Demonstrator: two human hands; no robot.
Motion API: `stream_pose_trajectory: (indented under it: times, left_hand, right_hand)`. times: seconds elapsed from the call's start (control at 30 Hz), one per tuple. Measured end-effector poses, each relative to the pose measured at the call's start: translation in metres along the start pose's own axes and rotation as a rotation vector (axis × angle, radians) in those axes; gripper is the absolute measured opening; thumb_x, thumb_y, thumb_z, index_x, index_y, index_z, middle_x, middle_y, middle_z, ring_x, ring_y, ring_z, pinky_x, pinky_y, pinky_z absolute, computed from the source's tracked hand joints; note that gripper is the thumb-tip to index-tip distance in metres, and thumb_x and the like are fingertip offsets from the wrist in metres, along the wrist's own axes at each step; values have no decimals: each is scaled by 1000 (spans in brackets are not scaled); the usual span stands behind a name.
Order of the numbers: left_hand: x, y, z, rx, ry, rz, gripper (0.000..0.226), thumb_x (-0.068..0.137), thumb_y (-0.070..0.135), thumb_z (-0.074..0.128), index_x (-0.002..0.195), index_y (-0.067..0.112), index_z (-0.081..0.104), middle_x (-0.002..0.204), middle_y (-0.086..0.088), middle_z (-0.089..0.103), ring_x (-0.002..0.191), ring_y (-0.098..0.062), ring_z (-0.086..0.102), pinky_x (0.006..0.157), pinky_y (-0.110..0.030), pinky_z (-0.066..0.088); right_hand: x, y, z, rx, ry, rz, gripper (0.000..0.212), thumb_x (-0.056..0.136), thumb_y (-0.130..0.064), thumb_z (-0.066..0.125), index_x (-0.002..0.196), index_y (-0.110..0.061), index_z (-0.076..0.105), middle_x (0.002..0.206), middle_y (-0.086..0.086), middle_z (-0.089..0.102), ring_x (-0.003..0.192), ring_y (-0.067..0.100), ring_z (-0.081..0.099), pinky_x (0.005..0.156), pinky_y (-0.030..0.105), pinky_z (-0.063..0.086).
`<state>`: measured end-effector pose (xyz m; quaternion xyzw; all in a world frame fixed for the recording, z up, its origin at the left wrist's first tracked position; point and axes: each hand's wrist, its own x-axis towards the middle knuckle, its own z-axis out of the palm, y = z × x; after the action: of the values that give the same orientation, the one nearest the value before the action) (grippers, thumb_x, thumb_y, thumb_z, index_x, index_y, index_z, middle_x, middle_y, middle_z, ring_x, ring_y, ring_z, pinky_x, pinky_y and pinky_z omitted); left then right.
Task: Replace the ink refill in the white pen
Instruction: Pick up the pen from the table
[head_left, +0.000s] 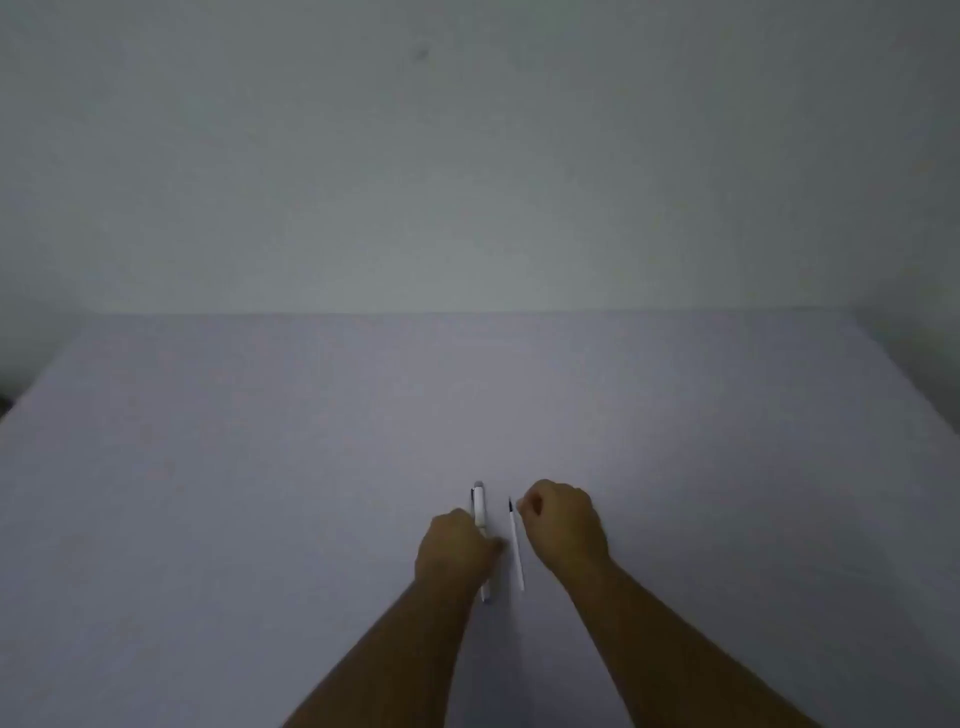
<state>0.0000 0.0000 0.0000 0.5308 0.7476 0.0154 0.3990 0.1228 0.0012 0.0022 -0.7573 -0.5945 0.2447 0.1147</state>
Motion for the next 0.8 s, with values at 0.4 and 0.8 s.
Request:
stream_pose_trajectory:
  times: [0.4, 0.8]
  left_hand:
    - [0, -5, -1, -80, 47, 66, 11, 83, 22, 61, 76, 13, 58, 61, 5, 51, 49, -5, 48, 40, -13, 36]
    - [-2, 0, -14, -19, -15, 326, 12, 88, 29, 59, 85, 17, 59, 77, 2, 60, 69, -17, 57, 68, -30, 52]
  right_hand:
    - [8, -6, 8, 310, -121, 127, 30, 92, -29, 54, 83, -3, 66, 83, 11, 67, 77, 22, 59, 64, 26, 41]
    - [28, -15, -4, 787, -86, 433, 33, 87, -27, 62, 57, -13, 62, 59, 6, 59, 61, 21, 55, 74, 39, 50]
